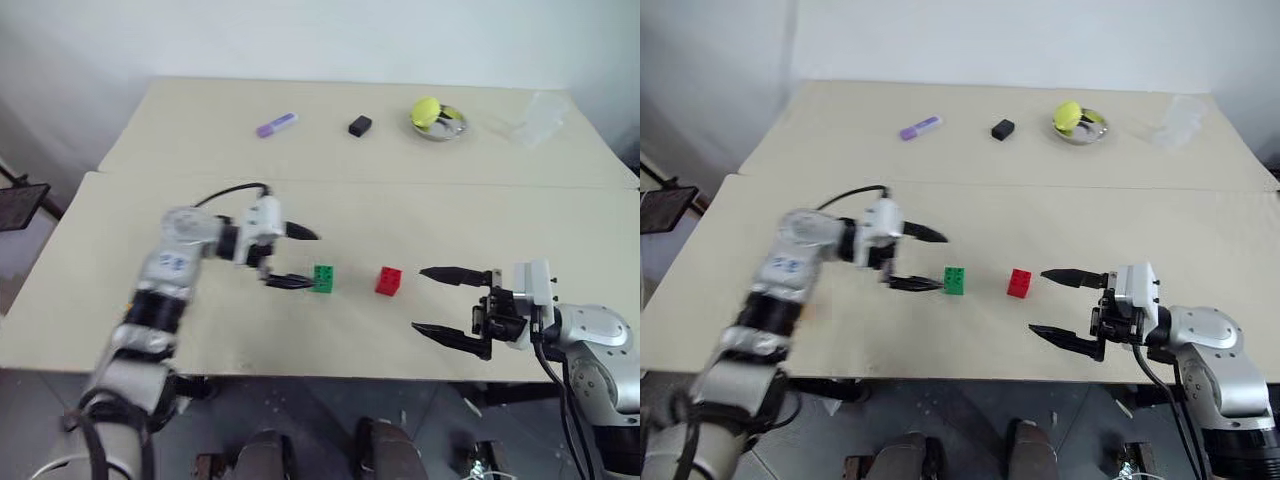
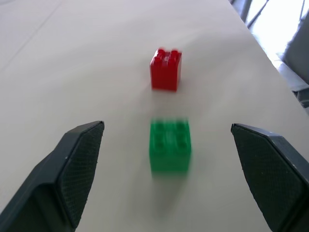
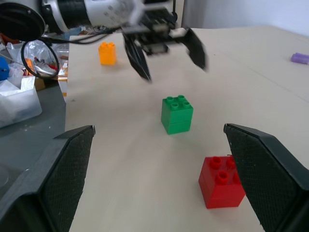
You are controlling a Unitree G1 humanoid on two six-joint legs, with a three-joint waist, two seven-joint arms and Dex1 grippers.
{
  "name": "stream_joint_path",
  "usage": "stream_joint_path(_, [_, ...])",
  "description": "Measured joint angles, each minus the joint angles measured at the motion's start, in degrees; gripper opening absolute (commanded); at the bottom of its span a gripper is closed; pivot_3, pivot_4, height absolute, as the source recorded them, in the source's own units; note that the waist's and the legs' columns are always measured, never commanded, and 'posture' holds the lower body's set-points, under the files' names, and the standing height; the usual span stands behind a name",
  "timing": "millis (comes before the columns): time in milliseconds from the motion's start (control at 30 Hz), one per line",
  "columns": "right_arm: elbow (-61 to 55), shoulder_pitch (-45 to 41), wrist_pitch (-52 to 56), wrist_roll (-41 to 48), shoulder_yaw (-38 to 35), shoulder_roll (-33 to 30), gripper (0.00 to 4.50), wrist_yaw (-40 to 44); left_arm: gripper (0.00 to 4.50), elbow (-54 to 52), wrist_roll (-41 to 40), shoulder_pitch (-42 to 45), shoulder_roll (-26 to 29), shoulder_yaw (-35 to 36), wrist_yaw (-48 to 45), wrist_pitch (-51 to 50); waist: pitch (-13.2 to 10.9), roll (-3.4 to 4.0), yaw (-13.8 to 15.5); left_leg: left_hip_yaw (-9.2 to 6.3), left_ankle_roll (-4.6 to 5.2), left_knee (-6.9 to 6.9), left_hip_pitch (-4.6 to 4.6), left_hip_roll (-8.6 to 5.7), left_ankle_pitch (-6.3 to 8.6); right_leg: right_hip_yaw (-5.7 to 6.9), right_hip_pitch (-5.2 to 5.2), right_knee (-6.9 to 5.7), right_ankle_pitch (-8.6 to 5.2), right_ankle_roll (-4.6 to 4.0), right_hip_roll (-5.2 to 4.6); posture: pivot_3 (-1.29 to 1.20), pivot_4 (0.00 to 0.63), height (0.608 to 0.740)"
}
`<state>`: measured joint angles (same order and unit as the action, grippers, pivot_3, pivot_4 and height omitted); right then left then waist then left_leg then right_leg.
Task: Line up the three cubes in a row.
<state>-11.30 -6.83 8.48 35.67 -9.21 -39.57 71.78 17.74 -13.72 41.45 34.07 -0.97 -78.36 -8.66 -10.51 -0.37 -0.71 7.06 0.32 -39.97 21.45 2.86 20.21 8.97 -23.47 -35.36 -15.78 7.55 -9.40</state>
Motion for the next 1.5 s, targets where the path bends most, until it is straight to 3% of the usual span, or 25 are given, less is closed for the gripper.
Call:
stream_joint_path(133, [0.2, -3.0, 0.5, 0.9, 2.2, 1.7, 4.50, 1.3, 4.45, -6.5, -8.4, -7.8, 6.0, 13.0, 2.3, -3.7, 0.0, 0.00, 0.5, -0.16, 0.01, -0.14, 0.00, 0.00, 0.01, -0.05, 0.07, 0.00, 0.00, 0.00, -0.03, 0.00, 0.150, 0.740])
stream_joint_path(300, [0.0, -6.8, 1.1, 1.9, 5.3, 5.4, 4.50, 1.6, 4.45, -13.1, -13.2, -24.6, 9.7, 31.3, 11.4, -4.9, 0.0, 0.01, 0.5, -0.29, 0.01, -0.07, -0.07, 0.01, 0.05, -0.08, 0.06, -0.04, 0.00, 0.00, -0.05, 0.00, 0.150, 0.740])
stream_joint_path(433, [-1.1, -8.6, 1.4, 1.9, 9.2, 8.9, 4.50, 1.9, 4.45, -19.4, -16.3, -47.1, 4.7, 48.1, 18.0, -9.1, 0.0, 0.00, -0.9, -0.29, 0.01, 0.04, -0.20, 0.06, 0.19, -0.14, 0.02, -0.06, 0.00, 0.00, -0.05, 0.00, 0.150, 0.740])
stream_joint_path(567, [-2.2, -11.5, 1.7, 1.4, 13.4, 10.8, 4.50, 2.5, 4.45, -23.9, -19.2, -61.8, -2.9, 56.4, 21.5, -9.7, 0.1, -0.26, -0.6, -0.34, 0.02, -0.08, -0.19, 0.09, 0.21, -0.12, 0.12, 0.05, -0.02, -0.03, -0.06, 0.00, 0.150, 0.740])
stream_joint_path(667, [-2.4, -12.5, 1.6, 0.8, 14.8, 10.9, 4.50, 3.6, 4.45, -24.5, -20.0, -68.1, -6.1, 57.9, 21.7, -8.1, 0.1, -0.35, 0.4, -0.35, 0.05, -0.09, -0.20, 0.07, 0.23, -0.12, 0.16, 0.36, -0.07, -0.13, -0.09, 0.00, 0.150, 0.740])
stream_joint_path(833, [0.1, -13.4, 1.3, -0.3, 15.3, 10.8, 4.50, 5.3, 4.45, -28.3, -20.7, -69.0, -5.8, 54.4, 21.7, -6.6, 0.2, -0.41, 1.5, -0.30, 0.04, -0.09, -0.19, 0.08, 0.23, -0.14, 0.09, 0.35, -0.04, -0.29, -0.11, 0.00, 0.150, 0.740])
stream_joint_path(1000, [2.2, -13.7, 0.4, -1.0, 15.2, 10.4, 4.50, 6.3, 4.45, -30.2, -18.9, -64.1, -4.5, 45.4, 24.7, -6.1, 0.3, -0.29, 0.9, -0.20, 0.00, -0.05, -0.18, 0.11, 0.24, -0.12, 0.01, 0.03, -0.03, -0.29, -0.06, 0.00, 0.150, 0.740])
stream_joint_path(1167, [2.4, -13.4, 0.3, -1.4, 15.0, 9.9, 4.50, 6.3, 4.45, -24.6, -13.4, -57.4, -2.3, 38.5, 29.0, -4.3, 0.3, -0.26, 0.2, -0.06, -0.03, -0.04, -0.22, 0.16, 0.26, -0.07, -0.06, -0.07, -0.03, -0.28, -0.04, 0.00, 0.150, 0.740])
stream_joint_path(1267, [2.3, -12.6, 0.3, -1.4, 14.9, 9.9, 4.50, 5.8, 3.91, -21.3, -11.8, -54.5, -2.3, 37.0, 31.4, -2.7, 0.3, -0.26, 0.0, -0.07, -0.05, -0.03, -0.21, 0.19, 0.27, -0.02, -0.08, -0.06, -0.03, -0.27, -0.04, 0.00, 0.150, 0.740])
stream_joint_path(1500, [1.9, -11.6, 0.3, -2.4, 14.7, 9.8, 4.50, 4.0, 1.72, -18.7, -12.2, -49.9, -1.7, 33.1, 30.1, -2.4, 0.3, -0.26, 0.2, -0.06, -0.05, -0.04, -0.21, 0.19, 0.27, -0.03, -0.07, -0.06, -0.02, -0.27, -0.04, 0.00, 0.150, 0.740])
